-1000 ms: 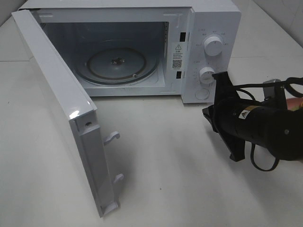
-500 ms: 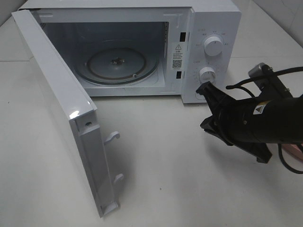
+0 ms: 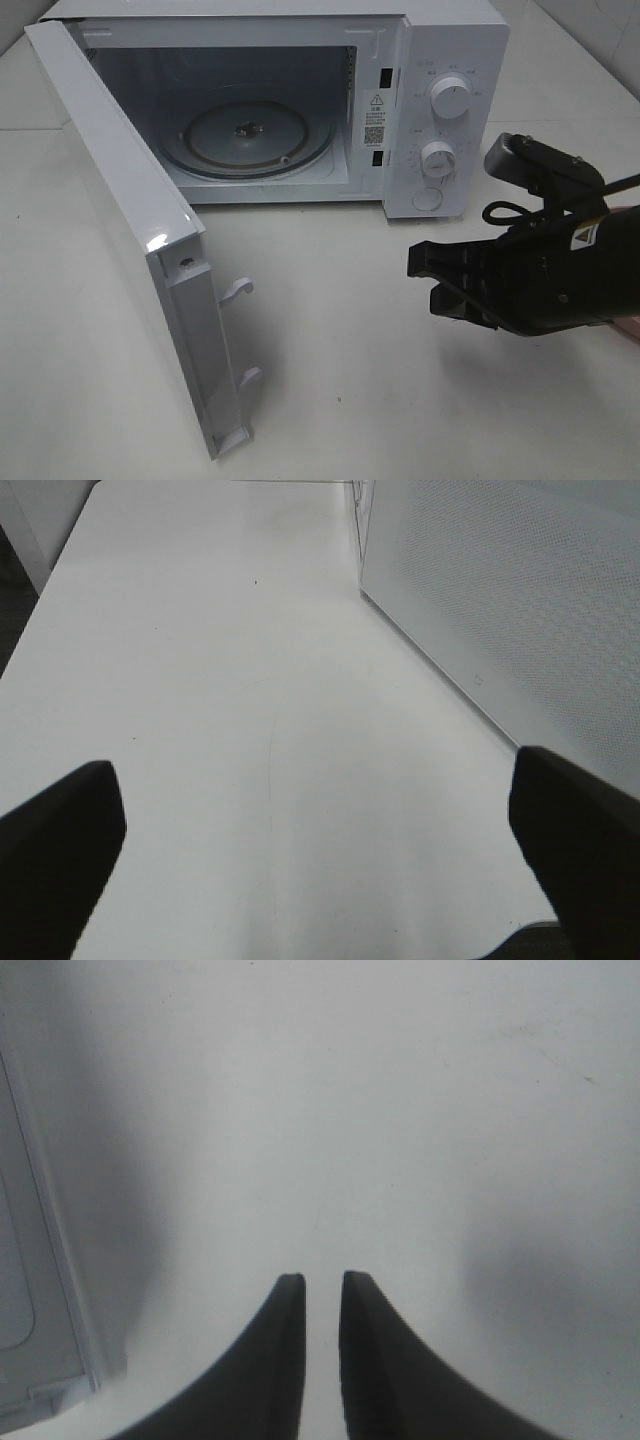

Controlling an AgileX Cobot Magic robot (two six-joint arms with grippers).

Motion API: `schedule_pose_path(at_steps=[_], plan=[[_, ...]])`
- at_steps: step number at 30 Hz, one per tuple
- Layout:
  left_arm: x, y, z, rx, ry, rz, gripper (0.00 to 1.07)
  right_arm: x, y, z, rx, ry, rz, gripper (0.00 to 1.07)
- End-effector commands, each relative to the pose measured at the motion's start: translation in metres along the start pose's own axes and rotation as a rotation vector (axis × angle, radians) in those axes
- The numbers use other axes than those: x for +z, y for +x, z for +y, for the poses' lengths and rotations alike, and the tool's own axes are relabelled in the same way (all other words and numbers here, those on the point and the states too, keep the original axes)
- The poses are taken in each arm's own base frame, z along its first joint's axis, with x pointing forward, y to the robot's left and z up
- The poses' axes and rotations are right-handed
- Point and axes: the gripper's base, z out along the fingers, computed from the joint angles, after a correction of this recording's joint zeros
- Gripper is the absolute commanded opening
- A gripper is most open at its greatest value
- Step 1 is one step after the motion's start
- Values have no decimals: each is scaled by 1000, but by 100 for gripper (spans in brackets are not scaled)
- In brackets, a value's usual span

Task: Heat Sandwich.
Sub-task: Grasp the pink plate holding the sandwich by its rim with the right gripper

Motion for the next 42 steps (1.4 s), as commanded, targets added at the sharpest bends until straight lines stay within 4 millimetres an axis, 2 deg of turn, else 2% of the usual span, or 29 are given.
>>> schedule_pose_path(at_steps=[1,4,6,13,16,17,19,22,25,31,35,42], plan=[[-2,1,-1,-11,5,-25,100,-4,0,3,-134,3,65,20],[-2,1,-1,-11,5,-25,100,-7,-2,6,-200,13,103,22],[-2,1,-1,-11,5,-25,100,-12,-9,11,-286,37,145,28],[-2,1,-1,-11,5,-25,100,-23,-30,21,-364,94,146,42],[-2,1,-1,-11,5,-25,100,-29,-38,20,-451,153,161,52],[-2,1,-1,-11,5,-25,100,-29,-38,20,-451,153,161,52],[-2,1,-1,-11,5,-25,100,-34,-42,20,-489,191,182,61],[-2,1,-1,-11,5,-25,100,-36,-44,20,-510,211,190,67],[-2,1,-1,-11,5,-25,100,-37,-46,17,-547,246,194,78],[-2,1,-1,-11,5,-25,100,-40,-53,4,-497,280,194,80],[-2,1,-1,-11,5,-25,100,-43,-62,-20,-418,344,225,79],[-2,1,-1,-11,5,-25,100,-41,-72,-43,-372,394,229,78]])
